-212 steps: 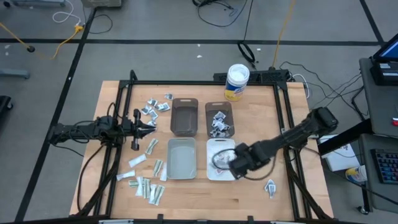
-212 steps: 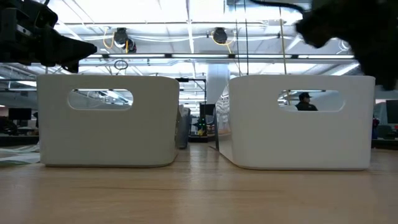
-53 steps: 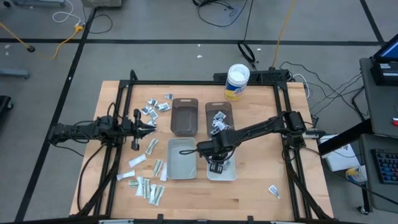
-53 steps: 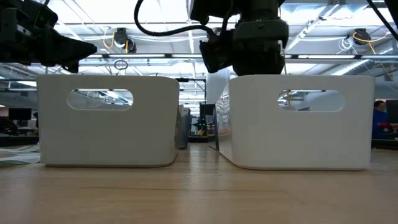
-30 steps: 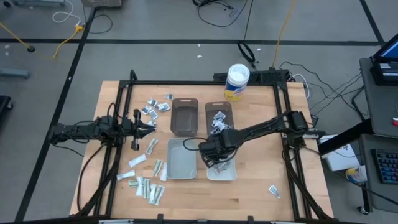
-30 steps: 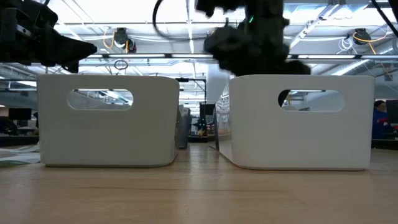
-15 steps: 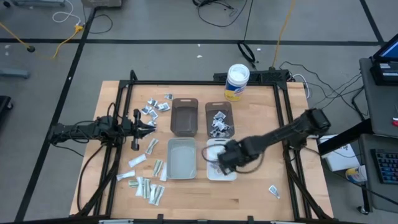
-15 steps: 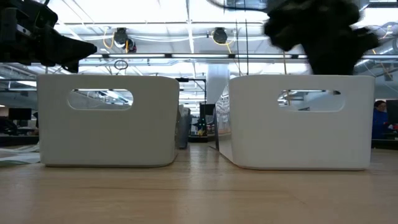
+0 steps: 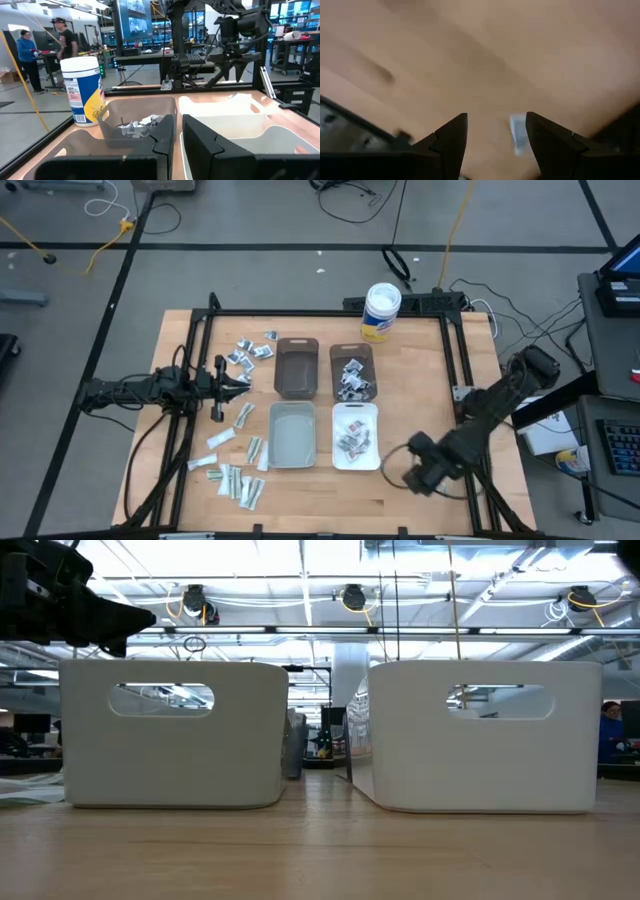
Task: Pick & Place First Aid Supplies
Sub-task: Put the orange pad into the white bin
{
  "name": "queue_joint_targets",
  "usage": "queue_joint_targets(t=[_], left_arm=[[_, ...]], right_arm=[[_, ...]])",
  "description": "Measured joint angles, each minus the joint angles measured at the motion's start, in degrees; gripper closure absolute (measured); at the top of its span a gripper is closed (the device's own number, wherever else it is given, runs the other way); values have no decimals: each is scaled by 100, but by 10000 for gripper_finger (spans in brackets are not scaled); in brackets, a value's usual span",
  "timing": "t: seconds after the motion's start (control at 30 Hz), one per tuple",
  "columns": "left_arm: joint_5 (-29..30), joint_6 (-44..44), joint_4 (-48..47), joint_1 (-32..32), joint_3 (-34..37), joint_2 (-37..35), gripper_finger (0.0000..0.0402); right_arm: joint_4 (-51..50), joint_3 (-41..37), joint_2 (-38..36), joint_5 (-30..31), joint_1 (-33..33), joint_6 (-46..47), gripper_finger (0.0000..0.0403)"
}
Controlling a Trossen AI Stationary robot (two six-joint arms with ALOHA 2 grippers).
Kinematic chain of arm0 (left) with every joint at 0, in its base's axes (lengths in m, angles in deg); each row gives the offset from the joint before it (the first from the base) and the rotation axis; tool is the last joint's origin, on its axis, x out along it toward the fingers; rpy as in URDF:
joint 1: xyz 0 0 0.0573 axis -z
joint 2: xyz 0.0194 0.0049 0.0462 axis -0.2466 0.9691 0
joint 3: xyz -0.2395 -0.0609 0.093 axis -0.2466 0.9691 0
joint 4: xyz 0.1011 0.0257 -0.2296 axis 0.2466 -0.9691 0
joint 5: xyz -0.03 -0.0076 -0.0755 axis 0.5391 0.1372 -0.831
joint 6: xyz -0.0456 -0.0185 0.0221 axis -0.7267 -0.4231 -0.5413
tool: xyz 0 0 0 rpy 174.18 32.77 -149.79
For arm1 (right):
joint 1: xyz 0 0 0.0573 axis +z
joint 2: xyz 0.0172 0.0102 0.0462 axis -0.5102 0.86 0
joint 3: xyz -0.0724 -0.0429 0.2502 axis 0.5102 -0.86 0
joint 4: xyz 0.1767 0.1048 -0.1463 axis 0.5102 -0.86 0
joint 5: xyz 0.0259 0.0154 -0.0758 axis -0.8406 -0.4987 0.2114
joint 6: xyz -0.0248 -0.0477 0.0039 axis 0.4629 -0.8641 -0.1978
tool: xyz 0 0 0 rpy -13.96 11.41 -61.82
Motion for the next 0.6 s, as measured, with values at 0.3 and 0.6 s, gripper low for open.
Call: queue_joint_targets(t=[0.3, 0.6], left_arm=[[0, 0, 0, -1, 2, -2, 355], [0, 0, 0, 0, 0, 0, 355]], right_arm=[[1, -390, -259, -487, 1255, 1007, 206], [1311, -1095, -146, -634, 1367, 1058, 207]])
